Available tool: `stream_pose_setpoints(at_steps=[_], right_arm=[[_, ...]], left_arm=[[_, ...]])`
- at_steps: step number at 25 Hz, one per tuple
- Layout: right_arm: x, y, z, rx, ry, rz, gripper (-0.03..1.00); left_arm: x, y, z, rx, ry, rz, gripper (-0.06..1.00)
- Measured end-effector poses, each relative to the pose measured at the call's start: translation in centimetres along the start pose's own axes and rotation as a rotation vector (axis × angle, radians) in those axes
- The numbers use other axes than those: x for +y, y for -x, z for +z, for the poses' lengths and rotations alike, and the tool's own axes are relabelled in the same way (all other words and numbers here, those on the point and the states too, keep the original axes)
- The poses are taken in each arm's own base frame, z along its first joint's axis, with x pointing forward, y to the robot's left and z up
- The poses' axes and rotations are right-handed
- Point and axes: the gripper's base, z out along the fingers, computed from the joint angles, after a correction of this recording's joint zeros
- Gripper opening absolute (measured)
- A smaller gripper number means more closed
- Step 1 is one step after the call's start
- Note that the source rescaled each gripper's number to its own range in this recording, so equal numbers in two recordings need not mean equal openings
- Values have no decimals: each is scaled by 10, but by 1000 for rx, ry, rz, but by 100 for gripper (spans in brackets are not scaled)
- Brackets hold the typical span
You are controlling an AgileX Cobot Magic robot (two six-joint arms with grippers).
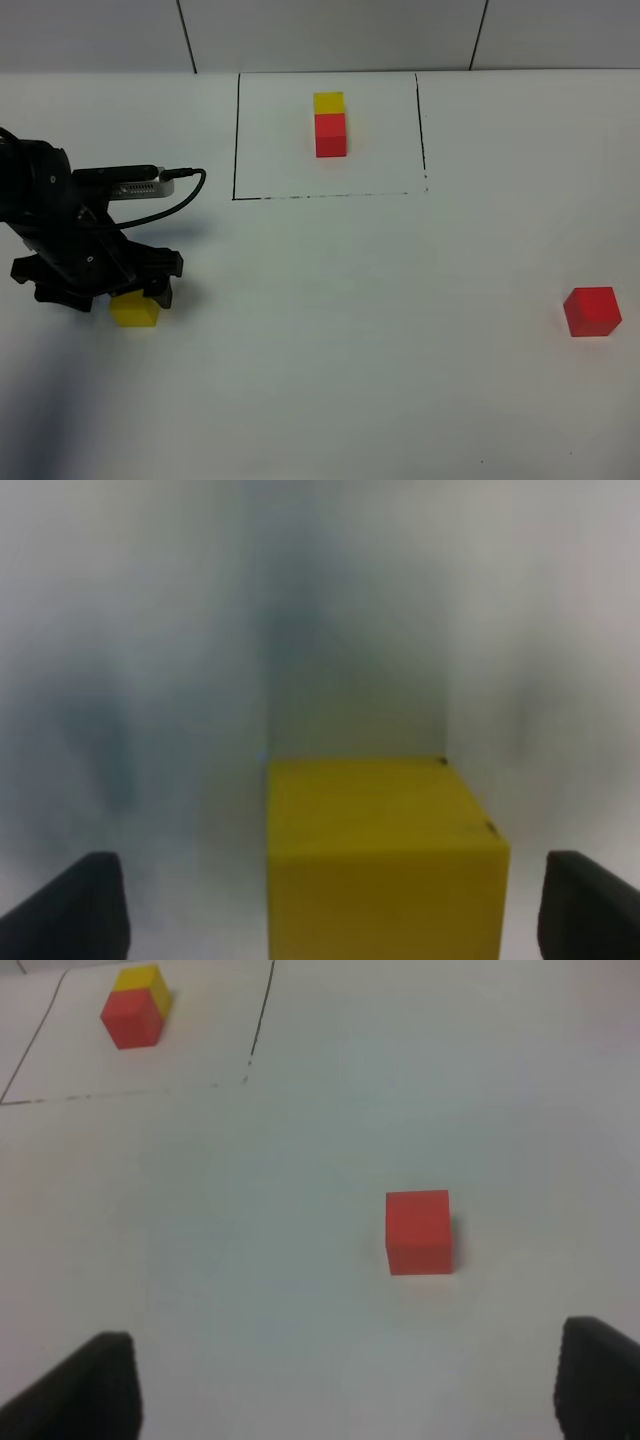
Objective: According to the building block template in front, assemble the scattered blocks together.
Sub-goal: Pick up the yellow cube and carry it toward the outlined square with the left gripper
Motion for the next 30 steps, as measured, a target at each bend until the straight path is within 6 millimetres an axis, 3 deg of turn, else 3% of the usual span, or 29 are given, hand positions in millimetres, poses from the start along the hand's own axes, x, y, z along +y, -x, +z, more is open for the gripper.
stream_pose_setpoints(at_steps=[13, 17, 24, 28, 30], right_arm=[[0, 0, 0, 0, 0, 0, 74], [0, 0, 0, 0, 0, 0, 74], [0, 0, 0, 0, 0, 0, 74], [0, 0, 0, 0, 0, 0, 74], [0, 0, 0, 0, 0, 0, 74]], left_arm=[[0, 0, 1, -1, -1, 1, 76], [0, 0, 1, -2, -2, 0, 69], [-1, 2, 1, -19, -16, -17, 37], [-2, 3, 1, -29, -19, -20, 5], [-2, 3, 1, -31, -19, -20, 0]])
